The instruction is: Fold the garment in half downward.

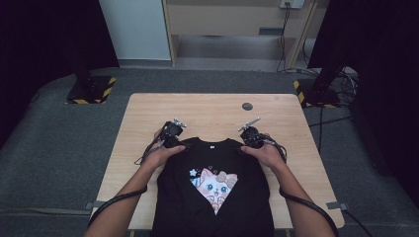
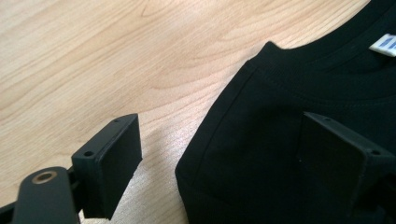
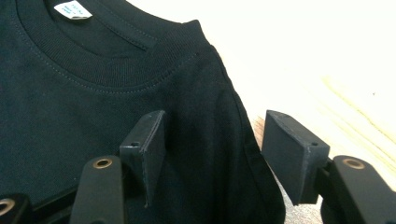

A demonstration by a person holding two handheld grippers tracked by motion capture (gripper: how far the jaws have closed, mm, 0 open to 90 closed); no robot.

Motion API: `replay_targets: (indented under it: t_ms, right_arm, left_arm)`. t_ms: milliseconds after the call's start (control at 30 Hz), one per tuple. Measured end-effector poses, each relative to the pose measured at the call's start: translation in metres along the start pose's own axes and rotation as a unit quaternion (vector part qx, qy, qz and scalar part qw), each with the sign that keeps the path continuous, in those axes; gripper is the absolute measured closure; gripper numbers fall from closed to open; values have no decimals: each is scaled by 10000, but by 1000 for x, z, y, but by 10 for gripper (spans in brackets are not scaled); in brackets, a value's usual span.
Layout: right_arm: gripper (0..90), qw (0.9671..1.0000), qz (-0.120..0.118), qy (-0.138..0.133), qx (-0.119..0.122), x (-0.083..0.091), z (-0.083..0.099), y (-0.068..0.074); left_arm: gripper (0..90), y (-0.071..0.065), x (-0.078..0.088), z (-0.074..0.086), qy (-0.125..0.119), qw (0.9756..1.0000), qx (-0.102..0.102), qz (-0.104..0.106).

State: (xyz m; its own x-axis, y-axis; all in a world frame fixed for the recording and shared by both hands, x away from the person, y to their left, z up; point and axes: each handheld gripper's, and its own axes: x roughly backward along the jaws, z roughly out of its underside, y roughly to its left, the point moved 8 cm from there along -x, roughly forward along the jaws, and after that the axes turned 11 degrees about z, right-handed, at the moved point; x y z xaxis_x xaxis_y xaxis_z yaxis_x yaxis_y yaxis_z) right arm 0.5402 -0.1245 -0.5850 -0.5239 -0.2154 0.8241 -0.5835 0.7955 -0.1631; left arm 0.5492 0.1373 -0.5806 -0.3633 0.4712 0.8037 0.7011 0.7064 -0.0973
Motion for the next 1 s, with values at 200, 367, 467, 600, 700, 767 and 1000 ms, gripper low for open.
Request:
replay_targets:
  t_ms: [200, 367, 467, 600, 700, 767, 1000]
  right_arm:
    - [398, 10000, -20, -60, 21, 0, 1, 0]
    - [398, 10000, -50, -38, 76, 0, 0, 0]
    - [422, 9999, -58, -2, 116, 0, -1, 0]
    - [538, 9997, -146, -22, 178, 1, -3, 5]
    - [632, 9995, -227, -46, 207, 3, -3, 8]
    - [678, 9995, -257, -51, 192, 4, -2, 10]
    - [802, 9994, -351, -35, 35, 5, -1, 11]
  left_arm:
    - [124, 3, -5, 5, 82, 9997, 187, 106]
    - [127, 0, -4, 6, 118, 9998, 77, 165]
    - [177, -3, -3, 6, 108, 9997, 3, 211]
    - [339, -11, 0, 6, 167, 9992, -134, 325]
    - [473, -17, 2, 5, 173, 9988, -198, 401]
    - [564, -22, 2, 5, 178, 9986, -236, 439]
    - [797, -29, 2, 6, 104, 9988, -145, 446]
